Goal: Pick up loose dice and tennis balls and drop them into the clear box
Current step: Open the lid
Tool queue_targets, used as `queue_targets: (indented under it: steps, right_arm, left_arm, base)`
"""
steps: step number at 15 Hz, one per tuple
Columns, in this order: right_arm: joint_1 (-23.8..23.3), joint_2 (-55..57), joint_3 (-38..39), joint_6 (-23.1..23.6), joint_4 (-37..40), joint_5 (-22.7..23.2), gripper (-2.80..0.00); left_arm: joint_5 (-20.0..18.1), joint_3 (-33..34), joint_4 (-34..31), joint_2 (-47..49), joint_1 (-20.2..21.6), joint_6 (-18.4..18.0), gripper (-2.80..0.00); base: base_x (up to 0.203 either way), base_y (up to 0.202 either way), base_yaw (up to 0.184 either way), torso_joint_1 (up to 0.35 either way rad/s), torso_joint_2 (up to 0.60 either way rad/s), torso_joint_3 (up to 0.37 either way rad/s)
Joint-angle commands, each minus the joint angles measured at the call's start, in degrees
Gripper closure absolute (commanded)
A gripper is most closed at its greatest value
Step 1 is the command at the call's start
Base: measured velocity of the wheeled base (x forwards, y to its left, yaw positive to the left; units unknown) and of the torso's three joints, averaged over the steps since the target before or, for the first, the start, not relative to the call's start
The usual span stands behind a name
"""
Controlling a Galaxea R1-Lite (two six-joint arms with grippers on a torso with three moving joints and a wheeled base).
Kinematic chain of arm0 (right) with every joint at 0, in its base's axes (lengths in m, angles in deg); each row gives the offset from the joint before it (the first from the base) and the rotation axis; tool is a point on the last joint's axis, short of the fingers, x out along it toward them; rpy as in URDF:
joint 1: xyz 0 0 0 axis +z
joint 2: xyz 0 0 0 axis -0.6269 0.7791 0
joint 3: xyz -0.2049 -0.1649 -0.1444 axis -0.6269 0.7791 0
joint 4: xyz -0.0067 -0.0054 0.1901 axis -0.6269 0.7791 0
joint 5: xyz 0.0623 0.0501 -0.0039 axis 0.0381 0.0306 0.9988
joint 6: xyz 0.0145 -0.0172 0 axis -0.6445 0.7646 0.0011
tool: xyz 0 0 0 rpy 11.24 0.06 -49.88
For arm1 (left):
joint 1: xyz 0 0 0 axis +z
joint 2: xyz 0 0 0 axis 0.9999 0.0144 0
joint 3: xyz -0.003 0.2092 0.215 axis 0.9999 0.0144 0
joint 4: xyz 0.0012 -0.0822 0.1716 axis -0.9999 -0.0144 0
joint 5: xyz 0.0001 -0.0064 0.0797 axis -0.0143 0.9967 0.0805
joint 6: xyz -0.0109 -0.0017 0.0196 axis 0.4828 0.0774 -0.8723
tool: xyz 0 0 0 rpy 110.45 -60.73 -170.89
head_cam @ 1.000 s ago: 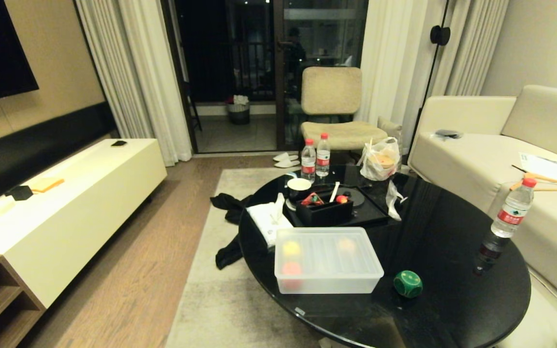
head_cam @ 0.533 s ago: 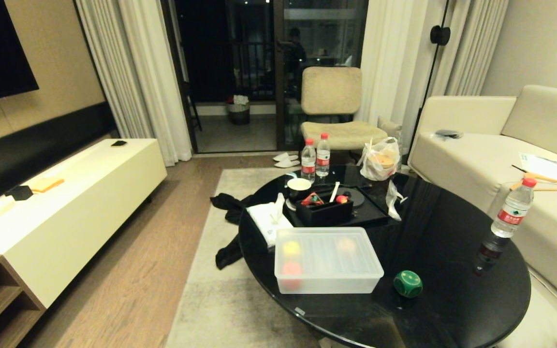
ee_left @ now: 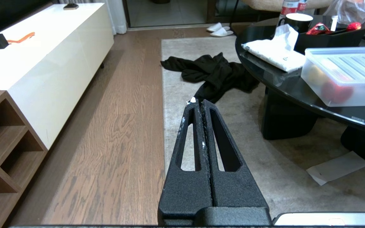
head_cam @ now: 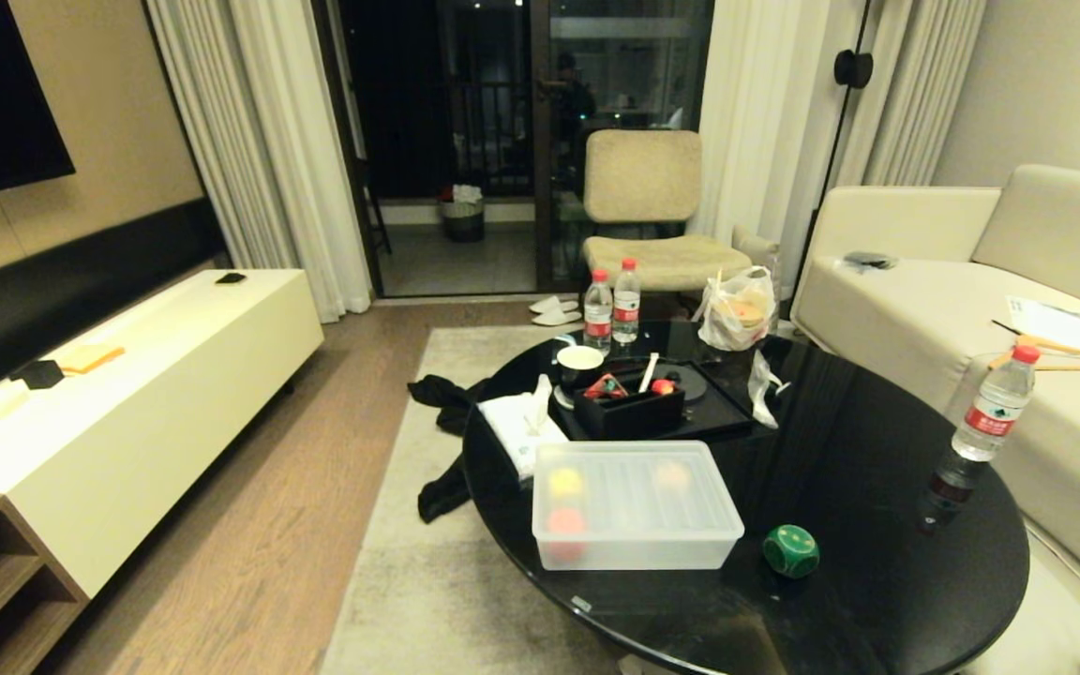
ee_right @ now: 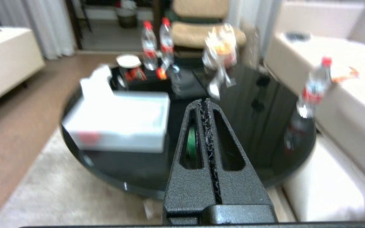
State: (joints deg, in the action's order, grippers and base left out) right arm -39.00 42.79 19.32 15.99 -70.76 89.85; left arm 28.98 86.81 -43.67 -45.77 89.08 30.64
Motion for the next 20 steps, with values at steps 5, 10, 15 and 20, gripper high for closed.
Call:
queue_targets:
  steps: [5,10,15,20]
  right_arm:
    - [0.01,37.78,-31.14,-0.53,4.35,2.37,0.00]
    - [-0.01,64.60,-51.67,-6.22,12.80,2.46,0.00]
    - [-0.07,87.49,-64.31,-13.04,17.91,2.26,0.00]
    - [-0.07,100.59,-69.45,-16.09,18.86,2.38,0.00]
  left_arm:
    - [0.04,0.09,0.02,0.09,0.01,0.02,0.00]
    - [0.04,0.09,0.02,0.09,0.01,0.07,0.00]
    - [0.04,0.09,0.02,0.09,0.01,0.07,0.00]
    - [0.04,0.09,0.02,0.09,0.01,0.07,0.00]
  base:
    - [0.000,0.000,0.000,0.000,0.00,0.000]
    - [0.000,0.000,0.000,0.000,0.00,0.000]
    - [0.000,0.000,0.000,0.000,0.00,0.000]
    - [0.000,0.000,0.000,0.000,0.00,0.000]
